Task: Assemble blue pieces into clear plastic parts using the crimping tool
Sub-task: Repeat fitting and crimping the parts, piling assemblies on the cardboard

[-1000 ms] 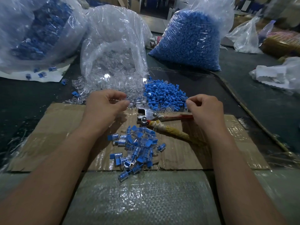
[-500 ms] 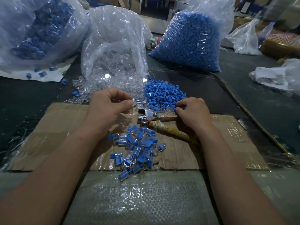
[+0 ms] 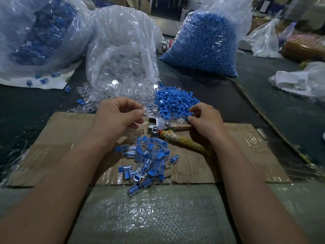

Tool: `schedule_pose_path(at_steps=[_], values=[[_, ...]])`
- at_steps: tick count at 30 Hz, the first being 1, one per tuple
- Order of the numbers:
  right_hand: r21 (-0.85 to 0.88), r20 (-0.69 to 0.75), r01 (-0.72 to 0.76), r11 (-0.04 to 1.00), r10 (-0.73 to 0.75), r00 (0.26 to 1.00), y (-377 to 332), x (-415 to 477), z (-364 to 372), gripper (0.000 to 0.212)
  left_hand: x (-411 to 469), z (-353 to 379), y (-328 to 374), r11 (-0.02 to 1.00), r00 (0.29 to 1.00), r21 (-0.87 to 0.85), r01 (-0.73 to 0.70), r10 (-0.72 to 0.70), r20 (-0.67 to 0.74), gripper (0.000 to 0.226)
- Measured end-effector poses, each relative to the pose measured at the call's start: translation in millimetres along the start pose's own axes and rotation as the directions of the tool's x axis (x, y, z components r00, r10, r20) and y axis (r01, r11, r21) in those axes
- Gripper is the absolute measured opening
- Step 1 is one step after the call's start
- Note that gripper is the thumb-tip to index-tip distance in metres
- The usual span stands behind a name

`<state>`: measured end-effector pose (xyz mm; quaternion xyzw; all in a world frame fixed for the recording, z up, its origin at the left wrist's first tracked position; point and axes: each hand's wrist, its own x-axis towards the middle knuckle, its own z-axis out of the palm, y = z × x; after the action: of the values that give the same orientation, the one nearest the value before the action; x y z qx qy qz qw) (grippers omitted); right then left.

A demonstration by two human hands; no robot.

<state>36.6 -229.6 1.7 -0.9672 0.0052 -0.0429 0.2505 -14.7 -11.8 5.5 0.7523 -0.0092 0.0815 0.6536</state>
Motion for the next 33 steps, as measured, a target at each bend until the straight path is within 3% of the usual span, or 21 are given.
schedule_pose_path(at_steps=[3,7,11,16,21,27,33], values=[[0.028,-0.083,0.062,0.998,-0.059,0.995,-0.2,-2.5,-0.1,0.028,-0.7,0.1,2.3,0.998,1.000,-0.056,0.022,-0.021,0.017,0.011],[0.217,-0.224,0.158,0.963,-0.108,0.969,-6.2,-11.8,-7.2,0.024,-2.5,1.3,5.4,0.992,0.997,-0.111,0.058,-0.052,0.054,0.008],[0.445,-0.214,0.252,0.859,-0.171,0.962,-24.6,-31.3,-7.3,0.023,-4.5,1.9,6.6,0.991,0.995,-0.120,0.065,-0.056,0.078,0.009],[0.598,-0.213,0.370,0.711,-0.304,0.929,-46.9,-48.0,0.1,0.031,-6.7,3.6,8.5,0.988,0.993,-0.136,0.071,-0.057,0.104,0.012],[0.519,-0.209,0.481,0.707,-0.440,0.873,-51.8,-51.4,9.7,0.023,-8.9,6.2,11.9,0.990,0.992,-0.126,0.065,-0.049,0.119,0.012],[0.480,-0.179,0.494,0.725,-0.470,0.864,-49.6,-47.9,14.3,0.027,-10.3,5.8,13.8,0.989,0.990,-0.135,0.056,-0.038,0.138,0.012],[0.422,-0.240,0.565,0.709,-0.513,0.824,-47.9,-48.5,15.7,0.027,-10.2,5.9,14.1,0.990,0.989,-0.125,0.058,-0.040,0.142,0.012]])
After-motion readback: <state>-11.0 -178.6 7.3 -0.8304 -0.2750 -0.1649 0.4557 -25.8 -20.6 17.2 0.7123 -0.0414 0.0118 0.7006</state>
